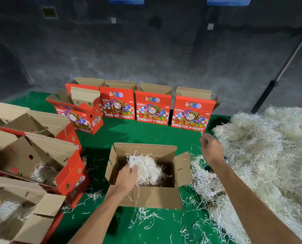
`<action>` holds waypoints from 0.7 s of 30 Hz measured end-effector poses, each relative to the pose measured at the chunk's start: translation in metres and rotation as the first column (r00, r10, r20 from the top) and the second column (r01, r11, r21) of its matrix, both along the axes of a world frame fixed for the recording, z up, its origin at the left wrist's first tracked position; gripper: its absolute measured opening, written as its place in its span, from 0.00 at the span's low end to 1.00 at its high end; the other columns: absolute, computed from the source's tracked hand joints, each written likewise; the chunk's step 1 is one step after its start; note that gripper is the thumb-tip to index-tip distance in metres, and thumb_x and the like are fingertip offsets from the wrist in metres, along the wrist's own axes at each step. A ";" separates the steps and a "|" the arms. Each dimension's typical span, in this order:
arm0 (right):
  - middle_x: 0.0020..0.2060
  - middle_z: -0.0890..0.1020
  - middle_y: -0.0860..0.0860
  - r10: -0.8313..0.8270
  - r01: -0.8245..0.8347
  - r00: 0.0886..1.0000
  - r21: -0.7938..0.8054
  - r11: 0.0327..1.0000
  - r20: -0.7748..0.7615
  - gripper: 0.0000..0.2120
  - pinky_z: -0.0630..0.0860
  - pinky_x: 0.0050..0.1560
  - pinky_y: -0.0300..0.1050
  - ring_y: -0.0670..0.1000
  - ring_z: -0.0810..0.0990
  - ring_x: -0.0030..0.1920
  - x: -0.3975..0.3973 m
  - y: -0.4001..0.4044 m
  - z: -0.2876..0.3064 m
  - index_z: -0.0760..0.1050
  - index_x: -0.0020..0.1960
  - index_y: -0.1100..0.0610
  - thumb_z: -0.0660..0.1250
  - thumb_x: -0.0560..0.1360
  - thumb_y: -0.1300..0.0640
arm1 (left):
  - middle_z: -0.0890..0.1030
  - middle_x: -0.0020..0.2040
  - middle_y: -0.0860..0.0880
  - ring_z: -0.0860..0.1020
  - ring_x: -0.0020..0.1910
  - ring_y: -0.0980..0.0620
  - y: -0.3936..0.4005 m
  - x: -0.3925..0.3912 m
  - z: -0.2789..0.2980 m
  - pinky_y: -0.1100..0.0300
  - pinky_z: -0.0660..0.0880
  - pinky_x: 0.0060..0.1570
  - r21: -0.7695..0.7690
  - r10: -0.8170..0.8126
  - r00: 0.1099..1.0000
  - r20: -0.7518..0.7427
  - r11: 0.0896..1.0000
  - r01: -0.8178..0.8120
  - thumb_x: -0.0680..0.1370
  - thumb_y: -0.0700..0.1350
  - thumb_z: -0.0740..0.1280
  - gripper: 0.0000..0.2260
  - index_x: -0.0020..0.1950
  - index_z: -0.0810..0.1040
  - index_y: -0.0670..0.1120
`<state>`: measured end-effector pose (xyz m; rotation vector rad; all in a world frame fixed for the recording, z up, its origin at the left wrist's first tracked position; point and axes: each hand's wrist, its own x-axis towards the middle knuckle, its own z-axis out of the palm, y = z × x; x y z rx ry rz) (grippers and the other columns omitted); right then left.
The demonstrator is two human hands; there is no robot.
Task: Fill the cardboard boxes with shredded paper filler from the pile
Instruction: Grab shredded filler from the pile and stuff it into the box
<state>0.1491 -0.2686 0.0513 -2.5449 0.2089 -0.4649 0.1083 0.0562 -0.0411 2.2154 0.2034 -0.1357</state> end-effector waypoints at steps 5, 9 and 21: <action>0.41 0.82 0.51 0.134 -0.135 0.991 -0.099 0.986 -0.018 0.07 0.71 0.26 0.33 0.46 0.79 0.29 -0.002 0.052 0.013 0.76 0.55 0.56 0.59 0.82 0.59 | 0.79 0.47 0.47 0.79 0.45 0.48 -0.008 0.020 0.008 0.50 0.78 0.51 -0.198 0.111 0.991 -0.076 0.972 -0.124 0.84 0.56 0.55 0.18 0.55 0.74 0.43; 0.34 0.79 0.51 0.440 -0.472 0.845 -0.038 0.881 -0.303 0.06 0.73 0.26 0.34 0.44 0.77 0.27 -0.025 0.114 -0.026 0.75 0.49 0.53 0.59 0.82 0.56 | 0.79 0.44 0.51 0.79 0.40 0.52 -0.010 0.014 0.002 0.56 0.77 0.43 0.269 0.023 1.000 0.002 0.963 -0.023 0.84 0.58 0.51 0.20 0.58 0.73 0.45; 0.26 0.76 0.51 0.293 -0.461 0.874 -0.468 0.754 -0.387 0.24 0.71 0.22 0.40 0.45 0.76 0.23 -0.068 0.140 -0.119 0.74 0.48 0.50 0.42 0.83 0.44 | 0.77 0.28 0.56 0.76 0.23 0.63 0.004 -0.010 -0.033 0.67 0.74 0.20 0.425 -0.067 0.990 0.121 0.905 0.009 0.83 0.58 0.54 0.17 0.49 0.76 0.49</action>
